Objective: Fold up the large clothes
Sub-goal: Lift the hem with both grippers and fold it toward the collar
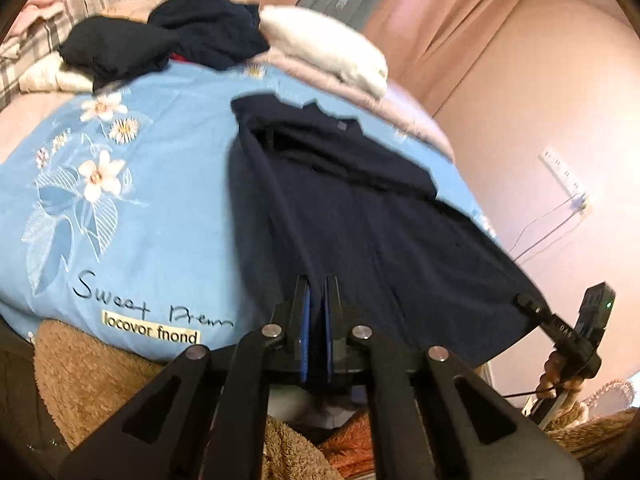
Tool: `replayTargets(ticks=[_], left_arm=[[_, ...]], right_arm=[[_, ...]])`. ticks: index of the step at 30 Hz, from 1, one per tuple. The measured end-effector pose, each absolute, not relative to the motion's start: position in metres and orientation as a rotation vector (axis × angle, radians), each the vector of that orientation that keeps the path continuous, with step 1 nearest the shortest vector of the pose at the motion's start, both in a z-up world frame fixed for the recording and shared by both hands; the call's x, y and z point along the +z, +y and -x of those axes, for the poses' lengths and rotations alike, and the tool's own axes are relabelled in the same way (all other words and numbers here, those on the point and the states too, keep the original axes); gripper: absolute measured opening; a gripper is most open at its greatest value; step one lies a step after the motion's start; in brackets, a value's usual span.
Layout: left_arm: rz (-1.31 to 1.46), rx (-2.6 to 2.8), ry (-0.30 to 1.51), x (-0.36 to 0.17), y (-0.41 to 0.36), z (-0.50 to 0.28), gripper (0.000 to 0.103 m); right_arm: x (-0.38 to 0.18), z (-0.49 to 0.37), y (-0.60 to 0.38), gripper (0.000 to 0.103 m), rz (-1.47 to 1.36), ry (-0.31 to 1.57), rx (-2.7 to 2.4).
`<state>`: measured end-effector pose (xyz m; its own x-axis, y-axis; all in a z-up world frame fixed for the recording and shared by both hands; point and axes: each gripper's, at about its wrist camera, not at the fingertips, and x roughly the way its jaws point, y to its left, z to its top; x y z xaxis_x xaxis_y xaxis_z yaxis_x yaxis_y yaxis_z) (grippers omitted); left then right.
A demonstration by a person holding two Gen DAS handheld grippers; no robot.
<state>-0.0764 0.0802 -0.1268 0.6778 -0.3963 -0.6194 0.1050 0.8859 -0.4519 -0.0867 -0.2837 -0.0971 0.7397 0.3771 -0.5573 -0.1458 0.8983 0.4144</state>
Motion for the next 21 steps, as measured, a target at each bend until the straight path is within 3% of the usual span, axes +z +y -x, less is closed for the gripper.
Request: replayTargets(ticks=[11, 21], left_arm=[[0.489, -0.248, 0.705, -0.1, 0.107, 0.047, 0.005], [0.463, -0.117, 0.756, -0.114, 0.118, -0.058, 0.003]], right_arm=[[-0.078, 0.057, -0.304, 0.006, -0.428, 0.596, 0.28], [-0.095, -0.043, -0.315, 0.006, -0.484, 0.657, 0.244]])
